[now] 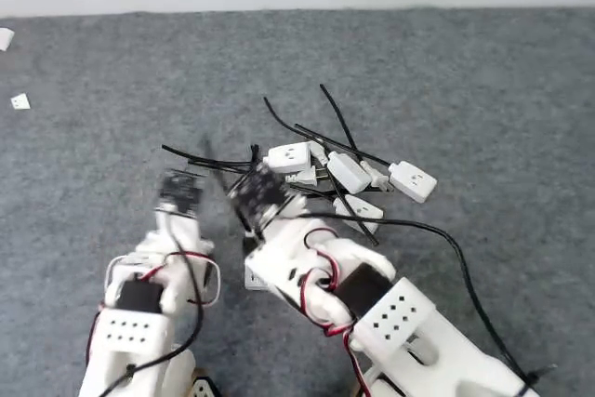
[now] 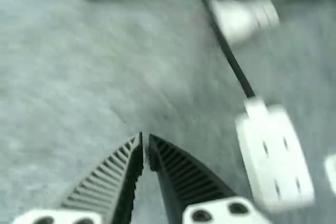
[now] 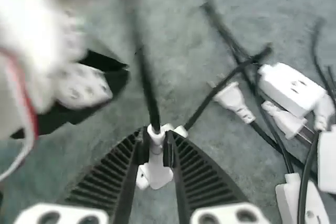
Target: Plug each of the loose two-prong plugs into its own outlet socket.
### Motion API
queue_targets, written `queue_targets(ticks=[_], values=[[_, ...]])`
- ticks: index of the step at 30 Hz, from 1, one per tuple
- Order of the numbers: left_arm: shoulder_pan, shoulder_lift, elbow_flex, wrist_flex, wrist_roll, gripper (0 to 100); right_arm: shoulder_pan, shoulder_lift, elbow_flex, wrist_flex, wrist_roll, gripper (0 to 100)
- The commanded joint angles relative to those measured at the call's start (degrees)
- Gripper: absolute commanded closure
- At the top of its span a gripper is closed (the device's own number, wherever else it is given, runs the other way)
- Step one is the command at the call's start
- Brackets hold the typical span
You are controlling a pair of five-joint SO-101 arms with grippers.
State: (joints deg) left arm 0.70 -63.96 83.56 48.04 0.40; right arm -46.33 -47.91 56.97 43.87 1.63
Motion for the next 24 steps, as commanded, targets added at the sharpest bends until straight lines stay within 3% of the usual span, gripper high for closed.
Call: queue_targets(ticks=[1, 8, 11, 15, 19, 24], values=[[-4.22, -7.65, 1.27, -4.04, 5.19, 99, 1.27, 0.22, 0.18, -5.05, -4.22, 99.0], [-5.01, -14.07, 1.54, 1.23, 8.53, 95, 1.01, 0.31, 3.34, -9.19, -4.13, 99.0], [-5.10, -9.05, -0.04, 1.05, 9.67, 91, 1.01, 0.13, 3.16, -9.10, -4.13, 99.0], [-5.10, 5.71, -5.14, -1.93, 8.44, 96, 0.84, -0.31, 2.20, -6.90, -2.81, 99.0], [-3.87, 26.73, -13.49, -2.55, 1.32, 99, -1.89, -0.40, 0.35, -2.95, -1.58, 99.0], [-1.67, 40.70, -24.31, 10.55, -22.33, 99, -3.74, -0.40, 0.35, -1.36, 1.05, 99.0]])
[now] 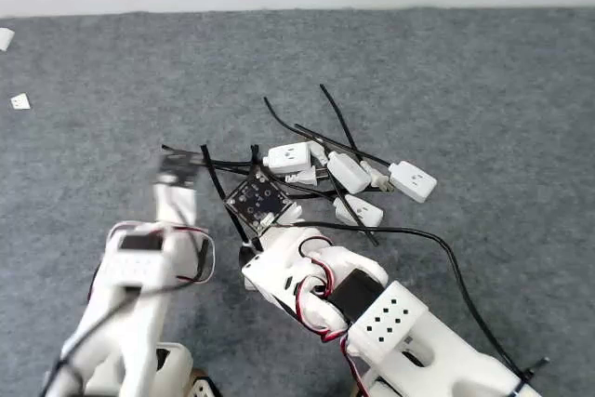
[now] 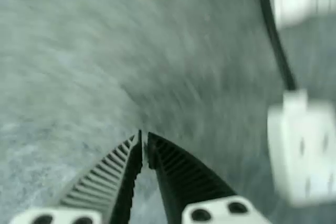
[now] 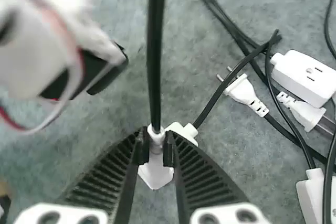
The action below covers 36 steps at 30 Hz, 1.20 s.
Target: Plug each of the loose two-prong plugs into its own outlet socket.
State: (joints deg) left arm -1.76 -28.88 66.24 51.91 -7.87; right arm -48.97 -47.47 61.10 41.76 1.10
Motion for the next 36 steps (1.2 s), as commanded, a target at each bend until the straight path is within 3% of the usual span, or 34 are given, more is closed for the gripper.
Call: queue_targets(ticks=[1, 17, 26, 36], values=[[1.05, 5.71, -6.90, 7.03, -16.44, 99, -1.10, -0.84, -3.78, 0.84, 1.67, 99.0], [6.59, -20.22, 8.31, 9.23, -22.95, 99, 0.66, -0.84, -3.78, 2.33, 2.90, 99.0], [2.73, -29.63, 11.56, 6.42, -16.79, 99, 3.65, -0.75, -3.69, 4.53, 2.81, 99.0], [0.79, -30.33, 11.03, 6.24, -12.48, 99, 2.07, -0.04, 0.00, -5.05, 7.91, 99.0]])
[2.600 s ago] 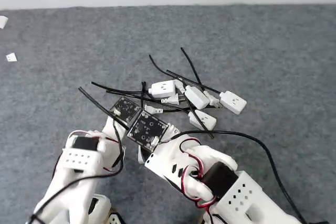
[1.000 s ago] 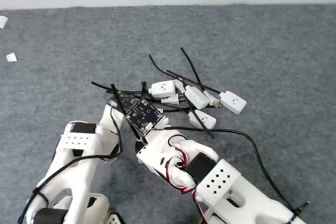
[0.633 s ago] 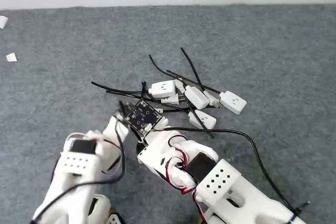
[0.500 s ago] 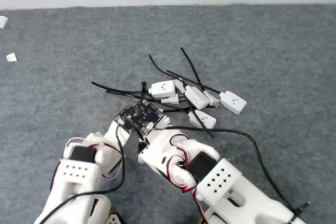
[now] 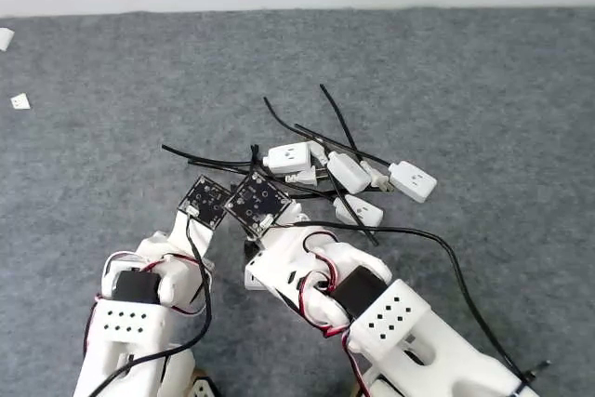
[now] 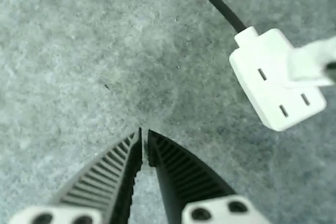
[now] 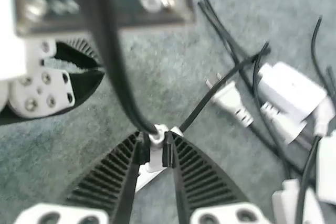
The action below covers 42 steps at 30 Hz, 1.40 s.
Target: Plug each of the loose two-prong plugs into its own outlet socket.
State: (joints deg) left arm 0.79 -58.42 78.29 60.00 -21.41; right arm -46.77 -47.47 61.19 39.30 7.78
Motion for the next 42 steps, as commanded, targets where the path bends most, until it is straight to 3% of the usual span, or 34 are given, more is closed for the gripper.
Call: queue_targets(ticks=[1, 11, 24, 32, 42], values=[[-2.37, -0.70, -1.45, -1.85, 1.05, 99, -0.13, -0.04, 0.00, -2.86, 1.41, 99.0], [-2.99, -0.70, -1.80, -1.85, 1.05, 99, -0.13, 10.59, -0.53, -8.13, 4.75, 98.9], [-2.99, -0.70, -1.54, -2.99, 1.05, 99, -4.09, 10.07, -0.62, -6.46, 4.66, 98.9], [-2.99, -0.70, -1.54, -2.99, 1.05, 99, -2.24, 10.68, 0.35, -6.90, 5.45, 98.9], [-2.90, -0.70, -1.01, -3.08, 1.05, 99, 1.27, 10.77, 3.52, -8.31, 11.87, 98.9]])
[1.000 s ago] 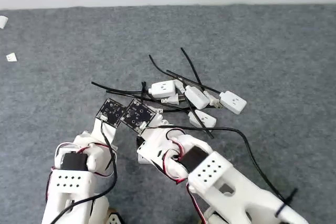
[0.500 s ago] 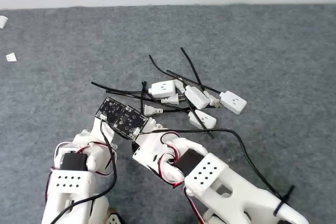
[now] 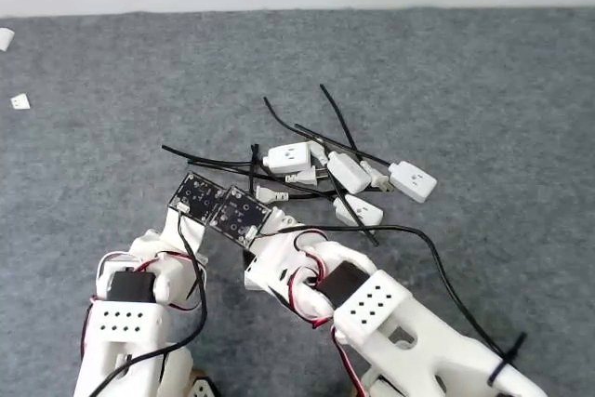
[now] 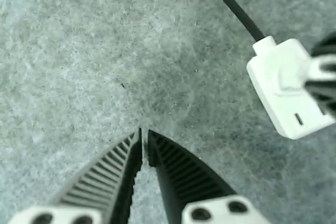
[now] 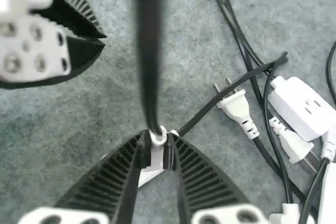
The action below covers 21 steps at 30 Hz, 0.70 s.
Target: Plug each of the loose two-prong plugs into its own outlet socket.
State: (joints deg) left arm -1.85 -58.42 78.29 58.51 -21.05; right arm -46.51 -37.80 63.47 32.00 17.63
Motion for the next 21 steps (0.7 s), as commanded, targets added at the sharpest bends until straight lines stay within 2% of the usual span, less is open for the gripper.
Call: queue_targets(ticks=[1, 21], values=[[-0.26, -0.70, -1.01, -1.58, 0.70, 99, 1.01, 1.10, 2.20, -2.33, 2.64, 98.9], [-0.18, -0.70, -1.01, -1.67, 0.53, 99, 3.74, 1.01, 5.36, -3.91, 6.24, 98.9]])
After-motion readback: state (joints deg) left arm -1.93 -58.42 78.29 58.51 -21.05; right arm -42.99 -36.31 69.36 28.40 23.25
